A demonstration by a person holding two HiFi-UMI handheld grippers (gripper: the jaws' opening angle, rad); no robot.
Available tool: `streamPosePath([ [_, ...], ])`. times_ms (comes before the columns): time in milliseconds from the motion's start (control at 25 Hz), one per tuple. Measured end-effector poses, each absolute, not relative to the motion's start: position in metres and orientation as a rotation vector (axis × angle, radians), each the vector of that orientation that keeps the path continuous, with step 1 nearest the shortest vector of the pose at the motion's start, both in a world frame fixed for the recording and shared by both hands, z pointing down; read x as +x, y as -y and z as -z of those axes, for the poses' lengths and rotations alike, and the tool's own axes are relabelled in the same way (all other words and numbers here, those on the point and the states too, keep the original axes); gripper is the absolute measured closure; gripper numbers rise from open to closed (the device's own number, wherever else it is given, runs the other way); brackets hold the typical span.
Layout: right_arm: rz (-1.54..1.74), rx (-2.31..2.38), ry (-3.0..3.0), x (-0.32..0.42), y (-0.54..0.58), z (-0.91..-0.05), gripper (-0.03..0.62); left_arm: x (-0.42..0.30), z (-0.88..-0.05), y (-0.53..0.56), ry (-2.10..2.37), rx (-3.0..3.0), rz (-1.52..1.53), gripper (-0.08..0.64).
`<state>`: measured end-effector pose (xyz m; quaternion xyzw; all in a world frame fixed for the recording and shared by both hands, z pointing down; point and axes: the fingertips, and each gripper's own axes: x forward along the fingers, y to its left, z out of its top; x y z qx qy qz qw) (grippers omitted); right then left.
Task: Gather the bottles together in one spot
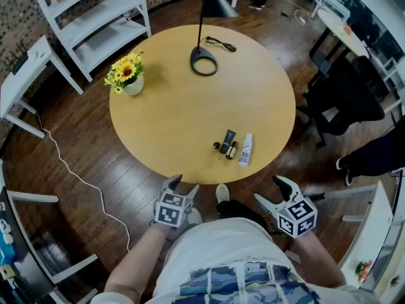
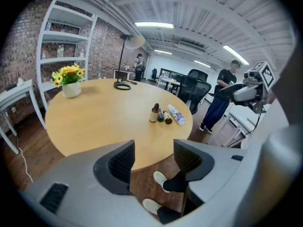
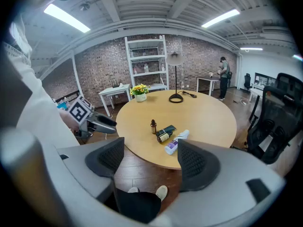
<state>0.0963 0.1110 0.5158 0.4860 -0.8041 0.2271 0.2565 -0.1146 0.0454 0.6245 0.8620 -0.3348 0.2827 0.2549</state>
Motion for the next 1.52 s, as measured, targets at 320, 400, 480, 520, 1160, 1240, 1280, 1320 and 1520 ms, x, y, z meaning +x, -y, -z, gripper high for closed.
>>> streamPosePath([
  [320,-0.537,1.232,2.214,0.13,-0.072,-0.508,0.239,-0.033,-0.67,0.034,0.909,2.287,-0.827,0.356],
  [400,-0.544,1.204,2.222,0.141,-0.061,-0.506,0.239,-0.019,-0.676,0.045,0.912,2.267,-0.829,0.354],
  [480,-0.533,1.168,2.229,0.155,-0.048,-0.506,0.239,-0.007,-0.679,0.058,0.936,2.279,-0.85,0.353],
  [520,-0.527,1.149,2.235,0.162,-0.041,-0.507,0.239,-0.003,-0.68,0.065,0.955,2.289,-0.863,0.353],
  [1160,-0.476,0.822,2.332,0.222,0.045,-0.526,0.239,0.034,-0.697,0.093,1.096,2.348,-1.019,0.419],
  [1240,-0.441,0.78,2.359,0.213,0.054,-0.521,0.239,0.036,-0.685,0.09,1.081,2.369,-1.019,0.419],
  [1280,-0.425,0.747,2.374,0.206,0.057,-0.517,0.243,0.037,-0.677,0.089,1.072,2.387,-1.014,0.419],
  [1320,-0.407,0.703,2.391,0.197,0.059,-0.512,0.267,0.039,-0.667,0.089,1.057,2.41,-1.007,0.419],
  [1520,-0.16,0.396,2.485,0.136,0.066,-0.487,0.446,0.053,-0.606,0.084,0.887,2.576,-0.957,0.419],
])
